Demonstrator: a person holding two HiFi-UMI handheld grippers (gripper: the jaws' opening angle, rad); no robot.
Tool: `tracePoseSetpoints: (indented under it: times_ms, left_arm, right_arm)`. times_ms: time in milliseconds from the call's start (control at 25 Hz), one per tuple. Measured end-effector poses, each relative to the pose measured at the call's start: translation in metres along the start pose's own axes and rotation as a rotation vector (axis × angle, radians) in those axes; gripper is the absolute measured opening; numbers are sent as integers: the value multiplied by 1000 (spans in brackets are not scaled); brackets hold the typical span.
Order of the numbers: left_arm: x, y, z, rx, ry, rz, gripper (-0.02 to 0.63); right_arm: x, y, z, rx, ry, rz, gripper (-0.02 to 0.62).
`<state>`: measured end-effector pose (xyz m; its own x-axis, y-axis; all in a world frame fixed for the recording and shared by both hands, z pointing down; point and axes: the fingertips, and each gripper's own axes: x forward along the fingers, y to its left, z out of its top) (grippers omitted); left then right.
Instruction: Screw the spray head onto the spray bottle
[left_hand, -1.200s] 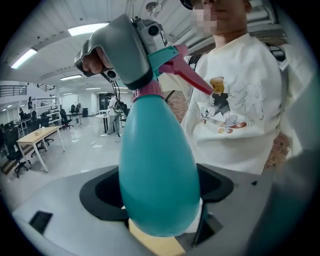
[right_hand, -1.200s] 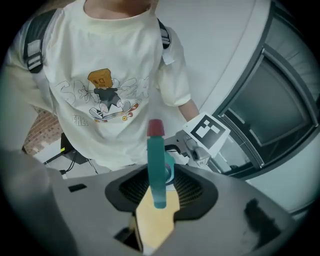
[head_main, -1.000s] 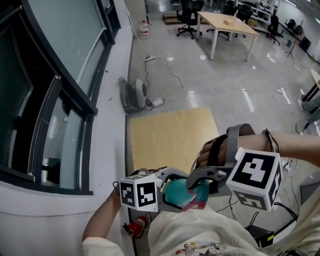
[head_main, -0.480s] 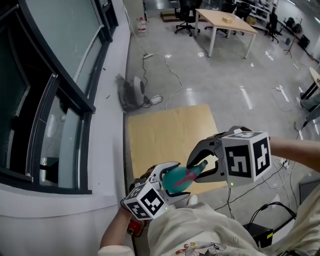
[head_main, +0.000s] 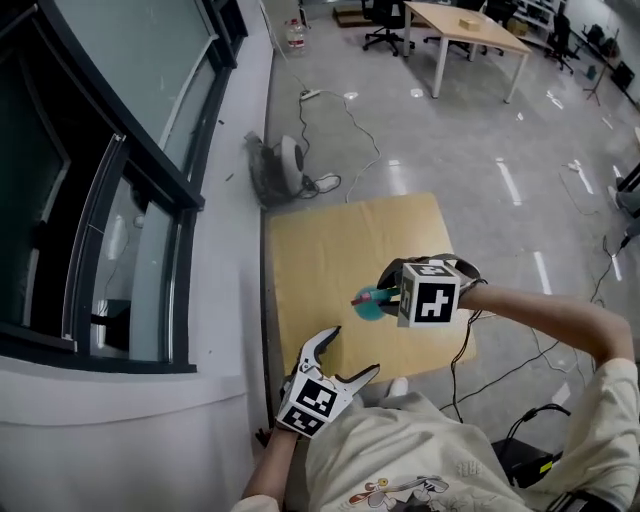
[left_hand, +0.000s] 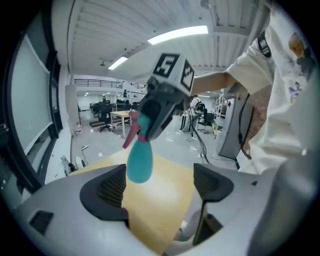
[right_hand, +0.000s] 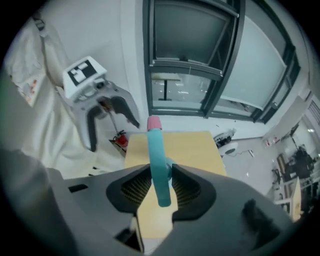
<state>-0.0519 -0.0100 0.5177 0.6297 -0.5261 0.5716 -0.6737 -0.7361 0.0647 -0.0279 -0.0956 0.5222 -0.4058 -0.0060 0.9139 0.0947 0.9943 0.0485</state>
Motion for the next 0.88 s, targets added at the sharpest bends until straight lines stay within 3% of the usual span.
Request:
tracePoseSetpoints:
  times_ms: [120, 240, 560, 880]
  left_arm:
    - [-4, -1, -20, -62, 44, 80, 397]
    - [-10, -7, -18, -112, 17, 120, 322]
    - [-29, 13, -26, -228, -13, 260, 9]
    - [-27, 14, -26, -215, -6, 223, 8]
  right_arm:
    - [67, -24, -30, 54, 68, -34, 127]
    - [111, -37, -50, 74, 105, -38, 127]
    - [161, -44, -75, 127, 199, 24, 127]
    - [172, -38, -74, 152, 180, 34, 134]
